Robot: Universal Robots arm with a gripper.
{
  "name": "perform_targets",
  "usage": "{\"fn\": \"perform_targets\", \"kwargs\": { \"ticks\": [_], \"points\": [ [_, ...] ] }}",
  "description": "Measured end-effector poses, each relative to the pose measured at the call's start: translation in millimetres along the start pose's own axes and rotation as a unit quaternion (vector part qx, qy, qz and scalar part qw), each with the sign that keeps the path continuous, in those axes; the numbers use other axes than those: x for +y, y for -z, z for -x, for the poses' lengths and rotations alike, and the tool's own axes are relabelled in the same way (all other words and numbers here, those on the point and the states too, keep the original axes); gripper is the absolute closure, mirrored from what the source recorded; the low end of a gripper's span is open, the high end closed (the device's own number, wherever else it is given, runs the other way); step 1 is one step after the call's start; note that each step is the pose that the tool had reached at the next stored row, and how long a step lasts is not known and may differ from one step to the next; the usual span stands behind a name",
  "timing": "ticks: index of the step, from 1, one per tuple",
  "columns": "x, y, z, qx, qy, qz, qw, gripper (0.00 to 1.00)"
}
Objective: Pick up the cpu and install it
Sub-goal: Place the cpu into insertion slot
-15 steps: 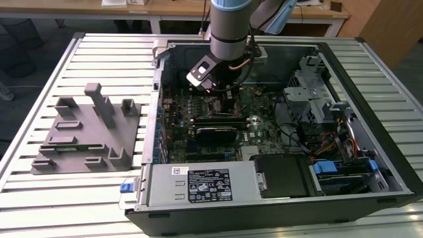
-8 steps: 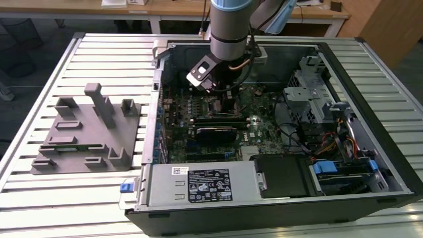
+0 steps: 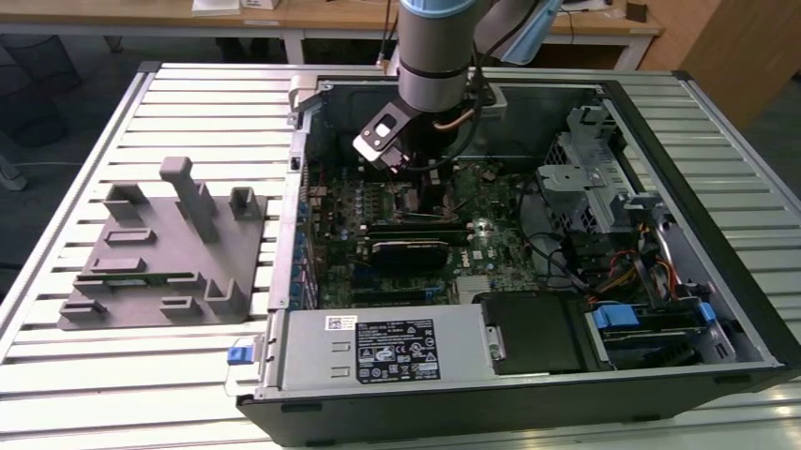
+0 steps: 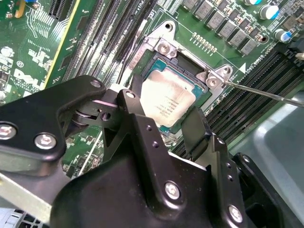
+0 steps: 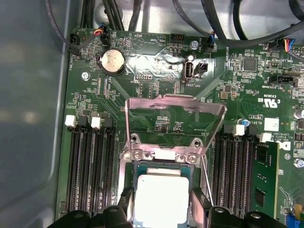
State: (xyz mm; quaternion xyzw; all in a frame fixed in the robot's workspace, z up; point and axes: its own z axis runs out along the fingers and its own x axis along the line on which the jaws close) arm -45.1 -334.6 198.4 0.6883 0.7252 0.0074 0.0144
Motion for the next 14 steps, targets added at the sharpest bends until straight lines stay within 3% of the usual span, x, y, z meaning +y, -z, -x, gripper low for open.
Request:
{"fn": "perform_targets", "kwargs": {
  "ticks": [6, 10, 11, 13, 14],
  "points": [
    [0.2, 7.4, 0.1, 0.0000, 0.000, 0.0000, 1.0000, 0.41],
    [0.3, 10.7, 0.1, -0.0001, 0.000, 0.0000, 1.0000, 0.59],
    [0.3, 11.2, 0.1, 0.0000, 0.000, 0.0000, 1.0000, 0.59],
    [0.4, 12.1, 0.1, 0.0000, 0.000, 0.0000, 1.0000, 0.71],
    [0.4, 12.6, 0.1, 0.0000, 0.000, 0.0000, 1.0000, 0.71]
  ]
}}
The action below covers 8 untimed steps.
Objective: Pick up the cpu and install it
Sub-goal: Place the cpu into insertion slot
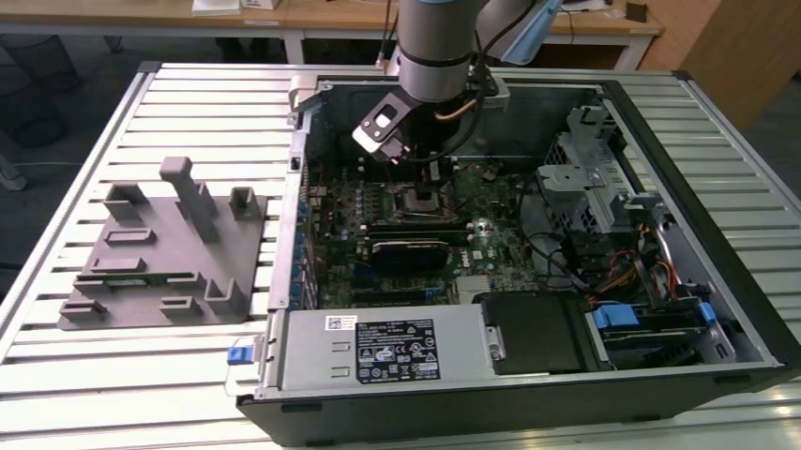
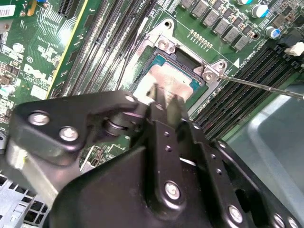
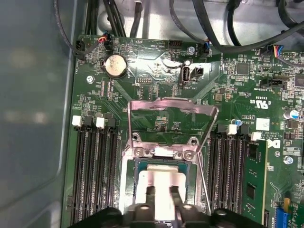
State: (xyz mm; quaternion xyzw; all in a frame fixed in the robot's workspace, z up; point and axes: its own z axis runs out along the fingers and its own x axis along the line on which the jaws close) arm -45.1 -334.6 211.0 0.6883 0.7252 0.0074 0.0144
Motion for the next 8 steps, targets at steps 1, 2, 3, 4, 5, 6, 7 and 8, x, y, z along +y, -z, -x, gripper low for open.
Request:
{"fn": "perform_targets", "kwargs": {
  "ticks": [1, 2, 3, 4, 5, 6, 7, 8],
  "points": [
    [0.0, 0.3, 0.0, 0.0000, 0.000, 0.0000, 1.0000, 0.77],
    [0.0, 0.6, 0.0, 0.0000, 0.000, 0.0000, 1.0000, 0.83],
    [0.0, 1.0, 0.0, 0.0000, 0.000, 0.0000, 1.0000, 0.83],
    [0.0, 1.4, 0.0, 0.0000, 0.000, 0.0000, 1.0000, 0.89],
    [0.0, 2.0, 0.1, 0.0000, 0.000, 0.0000, 1.0000, 0.89],
    [0.1, 2.7, 0.0, 0.0000, 0.000, 0.0000, 1.0000, 0.89],
    [0.1, 3.4, 0.0, 0.0000, 0.000, 0.0000, 1.0000, 0.89],
    [0.1, 4.1, 0.1, 0.0000, 0.000, 0.0000, 1.0000, 0.89]
  ]
}}
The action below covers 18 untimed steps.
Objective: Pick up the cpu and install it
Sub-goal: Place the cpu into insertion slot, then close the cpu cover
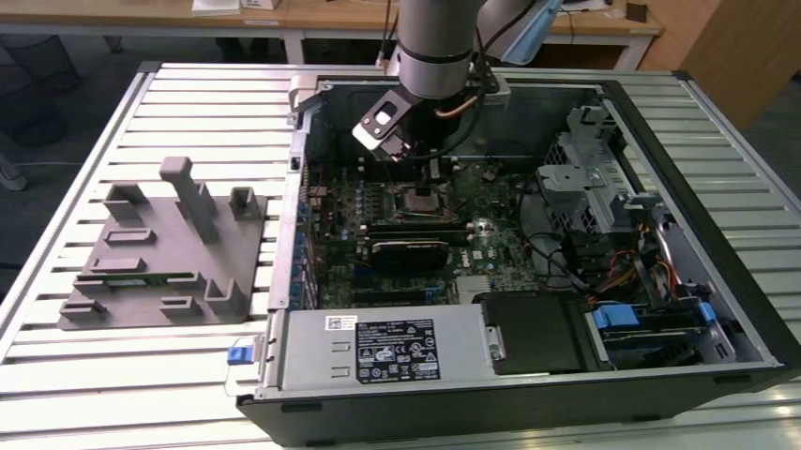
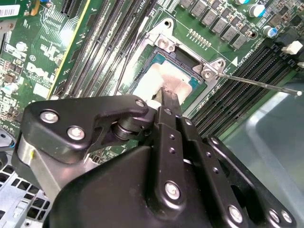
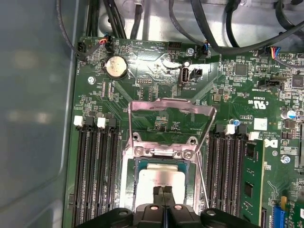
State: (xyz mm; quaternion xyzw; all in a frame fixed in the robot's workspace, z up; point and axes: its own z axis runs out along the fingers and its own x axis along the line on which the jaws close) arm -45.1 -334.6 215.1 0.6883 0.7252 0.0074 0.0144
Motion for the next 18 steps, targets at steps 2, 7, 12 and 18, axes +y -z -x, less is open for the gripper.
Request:
{"fn": "perform_targets", "kwargs": {
  "ticks": [2, 7, 12, 18],
  "points": [
    [0.1, 1.6, 0.0, 0.0000, 0.000, 0.0000, 1.0000, 0.89],
    [0.1, 4.6, 0.0, 0.0000, 0.000, 0.0000, 1.0000, 0.89],
    [0.2, 7.0, 0.1, 0.0000, 0.000, 0.0000, 1.0000, 0.89],
    [0.3, 10.2, 0.1, 0.0000, 0.000, 0.0000, 1.0000, 0.89]
  ]
}}
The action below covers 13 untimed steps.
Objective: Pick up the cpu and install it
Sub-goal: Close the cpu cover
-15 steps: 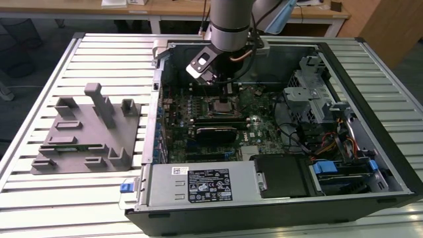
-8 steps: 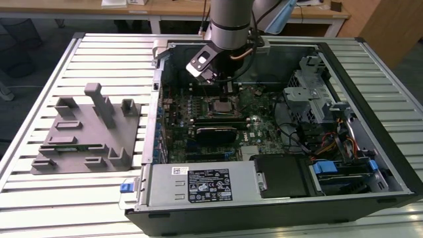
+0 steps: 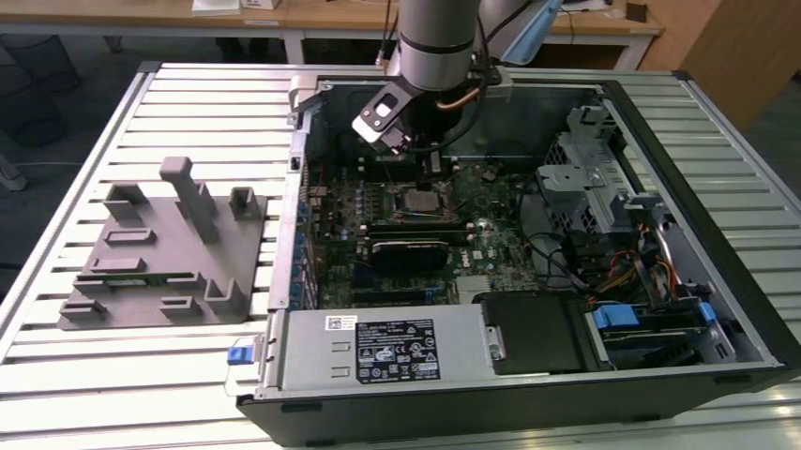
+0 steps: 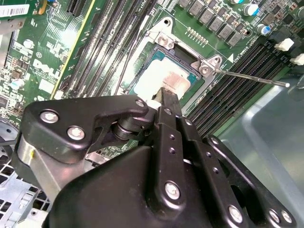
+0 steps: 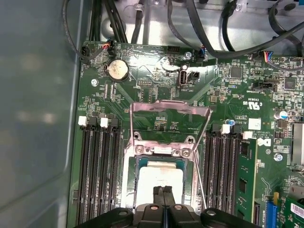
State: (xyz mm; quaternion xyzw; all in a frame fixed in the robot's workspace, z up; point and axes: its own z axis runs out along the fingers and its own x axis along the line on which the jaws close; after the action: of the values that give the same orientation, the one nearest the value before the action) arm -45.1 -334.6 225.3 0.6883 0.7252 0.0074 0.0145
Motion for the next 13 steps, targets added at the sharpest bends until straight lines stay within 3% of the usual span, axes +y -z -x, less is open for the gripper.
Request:
{"fn": "perform_targets", "kwargs": {
  "ticks": [13],
  "points": [
    [0.1, 5.3, 0.1, 0.0000, 0.000, 0.0000, 1.0000, 0.89]
  ]
}}
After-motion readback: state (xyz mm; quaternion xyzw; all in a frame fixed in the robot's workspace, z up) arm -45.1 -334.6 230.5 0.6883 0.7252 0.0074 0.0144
